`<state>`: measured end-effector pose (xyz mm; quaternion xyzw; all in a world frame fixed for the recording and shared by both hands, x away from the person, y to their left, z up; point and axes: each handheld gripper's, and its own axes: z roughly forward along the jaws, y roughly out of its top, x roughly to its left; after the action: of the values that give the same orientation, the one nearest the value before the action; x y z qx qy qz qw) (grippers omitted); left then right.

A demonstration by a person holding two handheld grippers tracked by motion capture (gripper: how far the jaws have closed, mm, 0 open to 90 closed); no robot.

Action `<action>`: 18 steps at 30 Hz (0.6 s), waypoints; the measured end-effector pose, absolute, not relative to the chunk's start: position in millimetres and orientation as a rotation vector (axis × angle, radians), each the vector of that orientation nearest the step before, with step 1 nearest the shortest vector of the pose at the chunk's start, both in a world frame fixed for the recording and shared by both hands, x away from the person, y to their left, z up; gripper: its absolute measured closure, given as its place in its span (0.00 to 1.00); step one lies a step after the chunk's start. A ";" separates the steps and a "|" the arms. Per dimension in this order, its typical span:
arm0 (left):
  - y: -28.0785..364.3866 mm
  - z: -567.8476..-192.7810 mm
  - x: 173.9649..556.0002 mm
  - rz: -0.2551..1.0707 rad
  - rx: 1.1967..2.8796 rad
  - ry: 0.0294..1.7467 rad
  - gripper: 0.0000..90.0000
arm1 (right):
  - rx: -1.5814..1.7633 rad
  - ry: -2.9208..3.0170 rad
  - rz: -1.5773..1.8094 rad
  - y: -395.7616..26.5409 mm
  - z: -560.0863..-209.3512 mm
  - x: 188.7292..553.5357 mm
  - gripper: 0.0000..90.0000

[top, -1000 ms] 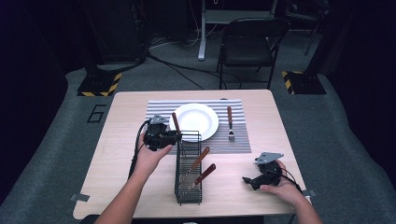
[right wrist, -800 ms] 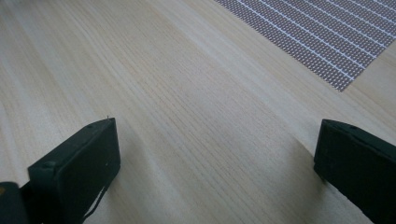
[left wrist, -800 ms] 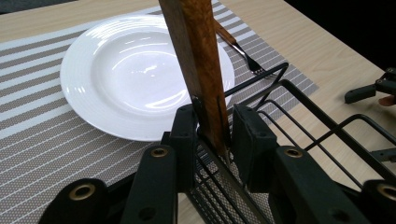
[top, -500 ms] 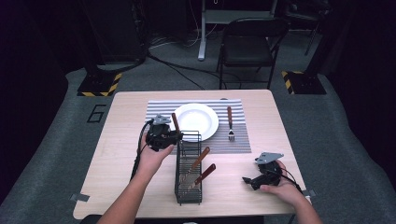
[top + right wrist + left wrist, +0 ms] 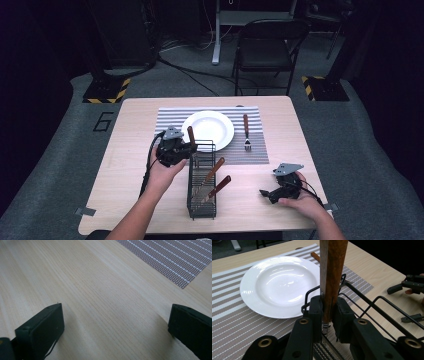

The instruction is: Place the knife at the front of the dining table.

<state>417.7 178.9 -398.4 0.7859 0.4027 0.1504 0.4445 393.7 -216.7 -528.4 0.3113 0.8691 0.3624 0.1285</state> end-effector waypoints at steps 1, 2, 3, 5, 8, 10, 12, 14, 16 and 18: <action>177.8 -398.6 417.9 0.374 1.946 0.999 0.87 | 0.905 2.527 1.054 -216.7 -528.4 393.6 0.00; 177.0 -398.6 418.0 0.374 1.948 0.996 0.87 | 0.905 2.527 1.054 -216.7 -528.4 393.6 0.00; 176.3 -398.8 418.5 0.369 1.947 0.988 0.89 | 0.905 2.527 1.054 -216.7 -528.4 393.7 0.00; 173.4 -399.2 418.3 0.378 1.950 0.979 0.89 | 0.904 2.527 1.054 -216.7 -528.4 393.7 0.00; 170.8 -398.8 418.3 0.387 1.956 0.977 0.89 | 0.905 2.527 1.054 -216.7 -528.4 393.7 0.00; 170.2 -398.0 418.4 0.381 1.959 0.975 0.89 | 0.904 2.527 1.054 -216.7 -528.4 393.7 0.00; 170.1 -397.0 419.0 0.382 1.962 0.976 0.89 | 0.905 2.527 1.054 -216.7 -528.4 393.6 0.00; 170.3 -395.8 419.4 0.379 1.958 0.973 0.89 | 0.905 2.528 1.054 -216.7 -528.4 393.7 0.00; 171.1 -391.9 418.9 0.381 1.958 0.971 0.89 | 0.902 2.527 1.053 -216.7 -528.4 393.8 0.00; 171.8 -389.0 418.6 0.384 1.958 0.968 0.89 | 0.906 2.528 1.054 -216.7 -528.4 393.6 0.00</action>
<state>418.6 171.8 -389.0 0.7904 0.3907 0.1550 0.4457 393.6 -216.7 -528.4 0.3114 0.8691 0.3623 0.1283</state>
